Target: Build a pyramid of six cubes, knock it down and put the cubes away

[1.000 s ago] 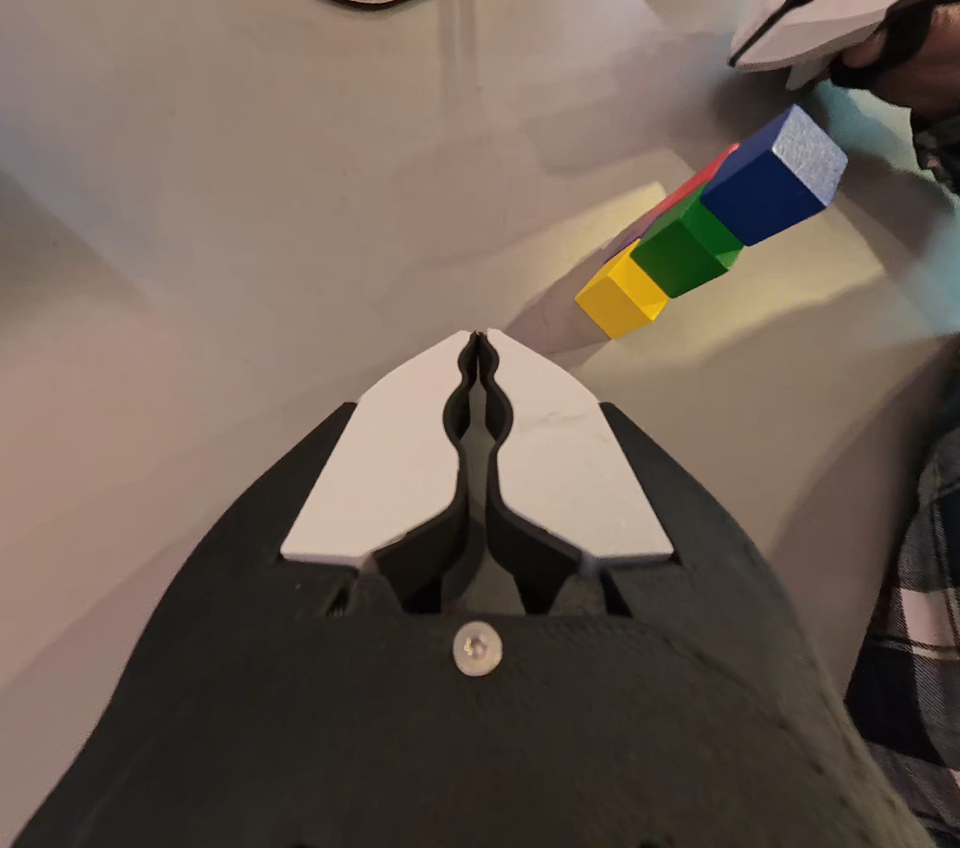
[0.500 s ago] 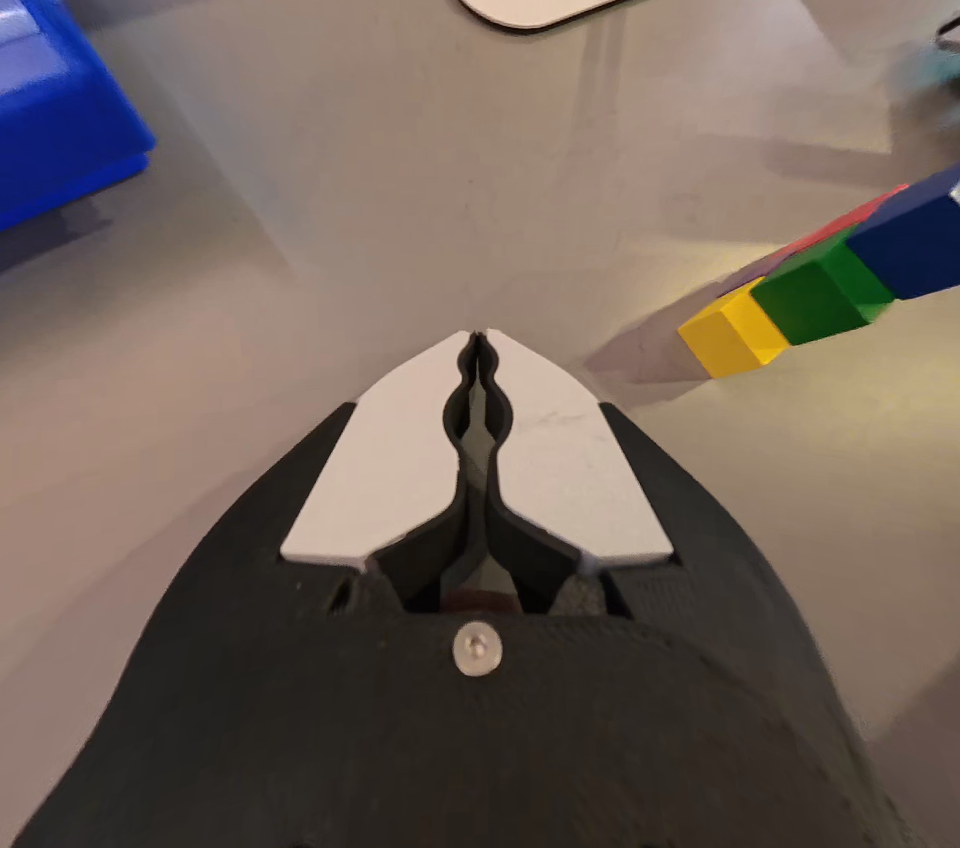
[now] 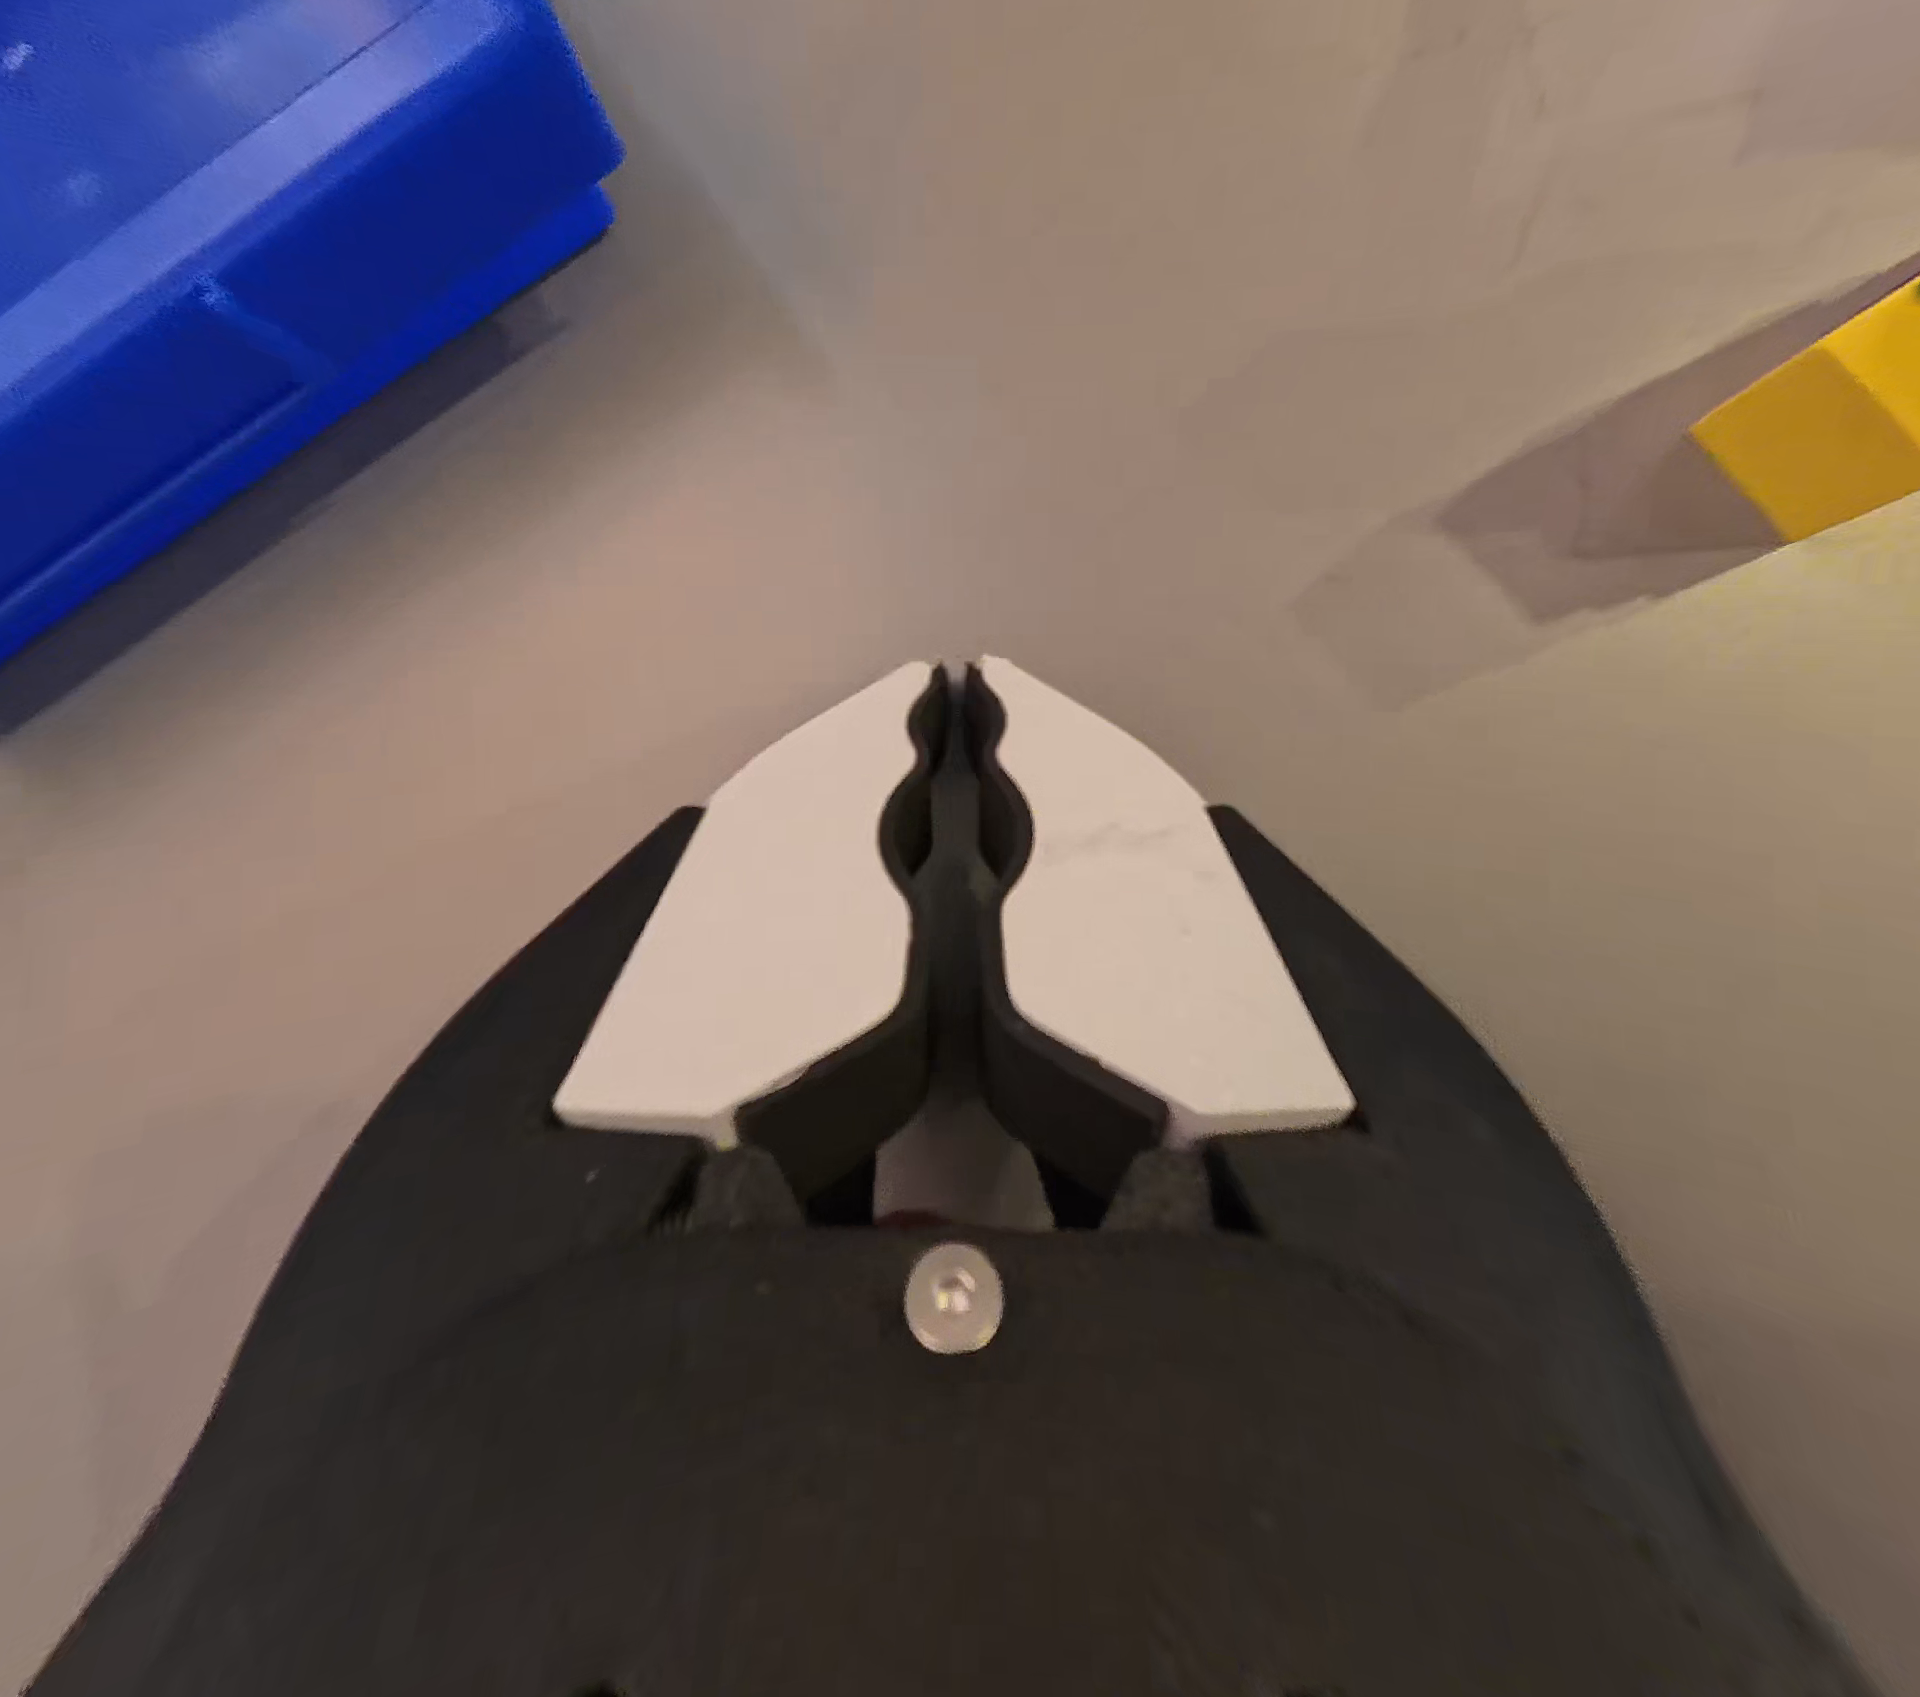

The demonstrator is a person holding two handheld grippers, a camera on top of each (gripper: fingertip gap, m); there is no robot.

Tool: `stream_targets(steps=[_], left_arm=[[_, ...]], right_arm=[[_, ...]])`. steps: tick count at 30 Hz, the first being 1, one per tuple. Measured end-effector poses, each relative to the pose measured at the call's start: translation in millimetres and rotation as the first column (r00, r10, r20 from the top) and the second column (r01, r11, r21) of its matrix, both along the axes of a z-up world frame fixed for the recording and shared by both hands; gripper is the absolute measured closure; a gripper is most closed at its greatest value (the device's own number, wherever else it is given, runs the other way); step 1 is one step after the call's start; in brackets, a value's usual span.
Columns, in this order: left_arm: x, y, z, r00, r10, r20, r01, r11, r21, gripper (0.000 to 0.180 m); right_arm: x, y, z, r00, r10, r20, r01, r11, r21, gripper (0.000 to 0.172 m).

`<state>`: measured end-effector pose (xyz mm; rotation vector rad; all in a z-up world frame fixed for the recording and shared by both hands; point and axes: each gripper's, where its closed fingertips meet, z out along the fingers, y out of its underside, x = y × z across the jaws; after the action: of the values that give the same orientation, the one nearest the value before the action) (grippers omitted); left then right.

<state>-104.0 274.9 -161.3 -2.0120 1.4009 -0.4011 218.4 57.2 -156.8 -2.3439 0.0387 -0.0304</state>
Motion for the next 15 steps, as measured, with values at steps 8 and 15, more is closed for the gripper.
stream_targets(steps=[8,15], left_arm=[[-27,10,1,0.992,0.118,0.047,-0.115,0.992,-0.059,0.153],[-46,17,8,0.981,0.19,0.029,-0.19,0.982,-0.001,0.18]], right_arm=[[2,-3,-1,1.0,-0.003,0.001,0.003,1.0,-0.004,0.121],[20,-21,1,0.999,-0.042,0.003,0.042,0.999,0.002,0.143]])
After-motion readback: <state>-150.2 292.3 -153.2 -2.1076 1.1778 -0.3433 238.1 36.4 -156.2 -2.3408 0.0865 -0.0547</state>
